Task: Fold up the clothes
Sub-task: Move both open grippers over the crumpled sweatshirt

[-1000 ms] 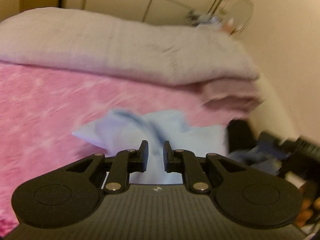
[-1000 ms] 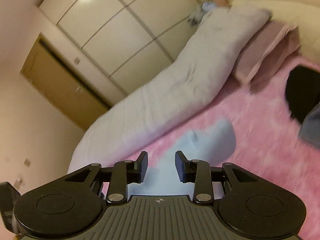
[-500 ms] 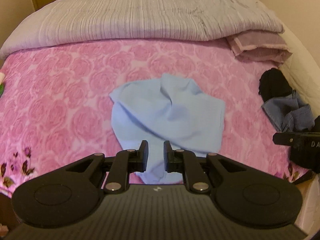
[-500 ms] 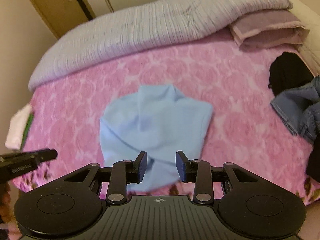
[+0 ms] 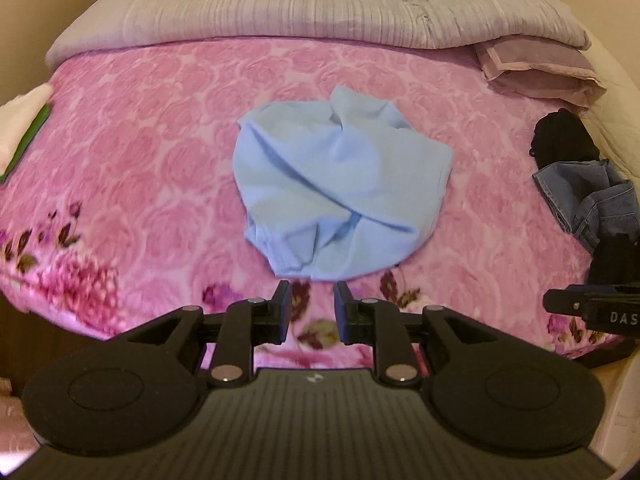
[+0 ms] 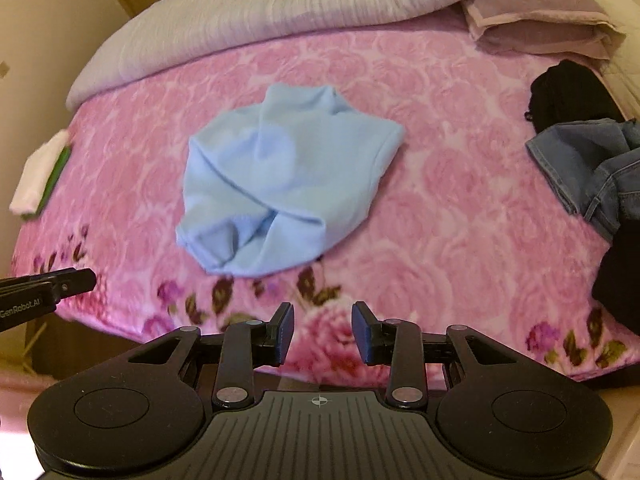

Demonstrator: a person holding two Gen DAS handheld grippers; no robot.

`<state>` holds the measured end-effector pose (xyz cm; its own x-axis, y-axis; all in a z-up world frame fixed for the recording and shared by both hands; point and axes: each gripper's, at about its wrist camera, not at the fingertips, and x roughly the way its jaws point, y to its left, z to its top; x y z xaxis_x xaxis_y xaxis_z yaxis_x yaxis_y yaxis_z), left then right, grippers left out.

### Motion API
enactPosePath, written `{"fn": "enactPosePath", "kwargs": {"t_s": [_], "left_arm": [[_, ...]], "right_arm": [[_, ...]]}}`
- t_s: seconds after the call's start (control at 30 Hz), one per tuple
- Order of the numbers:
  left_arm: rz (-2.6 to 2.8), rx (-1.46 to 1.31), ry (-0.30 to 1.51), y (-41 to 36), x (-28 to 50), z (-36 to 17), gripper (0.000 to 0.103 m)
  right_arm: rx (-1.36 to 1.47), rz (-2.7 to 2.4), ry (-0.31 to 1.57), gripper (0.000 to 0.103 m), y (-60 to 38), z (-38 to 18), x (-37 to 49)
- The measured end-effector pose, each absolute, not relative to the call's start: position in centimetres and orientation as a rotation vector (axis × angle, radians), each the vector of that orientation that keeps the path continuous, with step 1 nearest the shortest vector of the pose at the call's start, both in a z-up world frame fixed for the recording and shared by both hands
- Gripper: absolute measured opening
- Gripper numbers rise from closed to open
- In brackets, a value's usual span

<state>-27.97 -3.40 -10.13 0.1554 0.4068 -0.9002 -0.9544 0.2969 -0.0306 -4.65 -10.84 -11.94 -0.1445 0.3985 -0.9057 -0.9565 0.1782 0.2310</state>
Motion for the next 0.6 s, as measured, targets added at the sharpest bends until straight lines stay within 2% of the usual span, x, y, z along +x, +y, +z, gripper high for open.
{"fn": "enactPosePath", "kwargs": {"t_s": [0.27, 0.6], "left_arm": [[1.159, -0.708, 0.940, -6.5, -28.1, -8.5, 0.021], [1.125, -0.648, 0.957, -5.8, -26.1, -7.9, 0.024]], "right_arm": [[-0.680, 1.417, 1.132, 0.036, -13.0, -11.7, -4.9], [-0.600, 1.387, 1.163, 0.036, -13.8, -11.8, -3.1]]}}
